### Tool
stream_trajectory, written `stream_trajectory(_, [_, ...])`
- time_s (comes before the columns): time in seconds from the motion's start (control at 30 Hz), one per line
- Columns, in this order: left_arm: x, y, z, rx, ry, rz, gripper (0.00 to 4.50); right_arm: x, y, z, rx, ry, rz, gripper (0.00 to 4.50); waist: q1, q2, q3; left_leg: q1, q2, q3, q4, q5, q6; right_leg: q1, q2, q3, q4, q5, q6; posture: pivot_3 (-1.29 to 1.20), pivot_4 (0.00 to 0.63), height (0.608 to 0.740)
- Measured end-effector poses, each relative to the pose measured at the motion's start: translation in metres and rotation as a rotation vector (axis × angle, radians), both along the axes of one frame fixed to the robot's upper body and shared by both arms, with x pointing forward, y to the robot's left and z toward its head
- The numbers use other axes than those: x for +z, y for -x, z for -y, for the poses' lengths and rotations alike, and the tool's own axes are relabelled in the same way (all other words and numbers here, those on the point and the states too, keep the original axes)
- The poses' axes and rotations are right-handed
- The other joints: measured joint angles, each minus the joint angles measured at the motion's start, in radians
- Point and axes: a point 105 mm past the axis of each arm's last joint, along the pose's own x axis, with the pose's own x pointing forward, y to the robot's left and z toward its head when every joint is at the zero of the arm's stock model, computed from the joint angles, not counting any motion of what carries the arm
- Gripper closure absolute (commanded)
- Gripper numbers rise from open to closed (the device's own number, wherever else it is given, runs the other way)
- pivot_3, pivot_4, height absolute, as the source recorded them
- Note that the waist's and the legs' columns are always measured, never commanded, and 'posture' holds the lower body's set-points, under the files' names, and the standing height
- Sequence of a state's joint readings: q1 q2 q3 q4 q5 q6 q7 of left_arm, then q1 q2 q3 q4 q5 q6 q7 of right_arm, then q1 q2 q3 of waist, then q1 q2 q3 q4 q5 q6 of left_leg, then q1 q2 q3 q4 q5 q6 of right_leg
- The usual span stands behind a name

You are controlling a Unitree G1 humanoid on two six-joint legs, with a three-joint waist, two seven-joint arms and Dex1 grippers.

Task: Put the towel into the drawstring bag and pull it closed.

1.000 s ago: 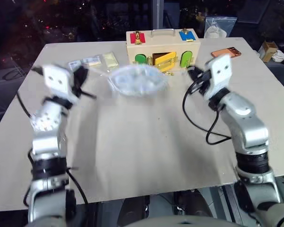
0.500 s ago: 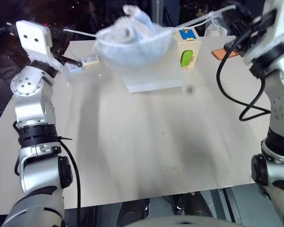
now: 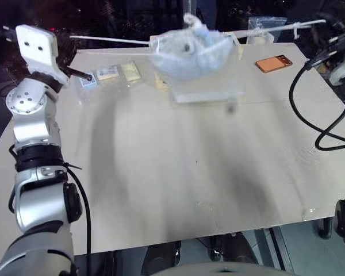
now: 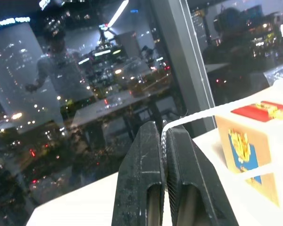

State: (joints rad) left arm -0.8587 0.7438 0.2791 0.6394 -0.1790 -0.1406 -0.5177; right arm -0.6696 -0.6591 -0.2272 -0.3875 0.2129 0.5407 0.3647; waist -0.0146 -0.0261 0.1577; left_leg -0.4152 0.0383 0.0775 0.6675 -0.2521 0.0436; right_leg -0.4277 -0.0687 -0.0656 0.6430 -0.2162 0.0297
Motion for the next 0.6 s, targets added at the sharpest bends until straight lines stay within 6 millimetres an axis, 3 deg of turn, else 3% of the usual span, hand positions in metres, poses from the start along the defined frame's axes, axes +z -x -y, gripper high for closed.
stream_trajectory(0.1, [-0.006,0.0,-0.004,0.005,-0.006,0.0,4.47,0.0,-0.005,0.001,0.004,-0.059,-0.008,4.5,0.001,0.0,0.002,-0.003,0.0,0.001,0.001,0.0,0.0,-0.003,0.0,0.0,0.001,0.0,0.0,0.0,0.15,0.74])
stream_trajectory(0.2, [-0.001,0.003,-0.012,0.024,-0.029,0.01,4.47,0.005,0.0,0.007,-0.011,0.01,0.009,4.5,0.007,-0.002,0.001,-0.003,0.0,0.001,0.001,0.0,0.0,-0.002,-0.001,0.0,-0.001,0.0,0.0,0.0,0.15,0.74])
stream_trajectory(0.27, [0.004,0.003,-0.005,-0.004,-0.04,0.045,4.47,0.004,0.0,0.002,0.025,-0.014,0.004,4.5,0.01,-0.002,0.001,-0.003,-0.001,0.001,0.001,0.0,0.0,-0.002,-0.001,0.0,-0.001,0.0,0.0,0.0,0.15,0.74])
stream_trajectory(0.37, [0.018,0.001,0.006,-0.039,-0.005,0.098,4.47,0.015,0.01,-0.022,0.17,-0.007,0.02,4.5,0.011,-0.002,0.002,-0.003,0.0,0.0,0.002,0.0,0.0,-0.002,-0.001,0.0,0.0,0.0,0.0,0.0,0.15,0.74])
stream_trajectory(0.43, [0.031,0.002,0.027,-0.116,-0.003,0.146,4.47,0.031,0.022,-0.044,0.251,0.019,0.074,4.5,0.009,-0.002,0.001,-0.002,0.0,0.0,0.002,0.0,0.0,-0.001,-0.001,0.0,0.001,0.0,0.0,0.0,0.15,0.74])
stream_trajectory(0.5, [0.024,0.002,0.043,-0.181,-0.027,0.121,4.47,0.014,0.025,-0.056,0.296,0.083,0.024,4.5,0.009,-0.004,-0.002,0.001,0.0,0.0,0.001,0.0,0.0,0.004,-0.001,-0.002,-0.001,0.0,0.0,0.0,0.15,0.74])
stream_trajectory(0.53, [0.015,0.0,0.048,-0.202,-0.015,0.101,4.47,-0.006,0.026,-0.064,0.353,0.105,-0.046,4.5,0.009,-0.004,-0.003,0.002,0.0,0.0,0.001,0.0,0.0,0.005,-0.001,-0.003,-0.002,-0.001,0.001,0.0,0.15,0.74])
stream_trajectory(0.57, [0.009,-0.002,0.048,-0.204,0.011,0.085,4.47,-0.026,0.023,-0.076,0.433,0.072,-0.138,4.5,0.006,-0.004,0.001,0.0,0.0,-0.001,0.002,0.0,0.0,0.003,-0.001,-0.003,0.0,0.0,0.001,0.0,0.15,0.74])
stream_trajectory(0.6, [0.009,-0.003,0.049,-0.208,0.032,0.084,4.47,-0.03,0.022,-0.083,0.481,0.024,-0.171,4.5,0.003,-0.004,0.005,-0.005,0.0,-0.001,0.003,0.0,0.001,-0.002,-0.001,0.0,0.001,0.0,0.001,0.0,0.15,0.74])
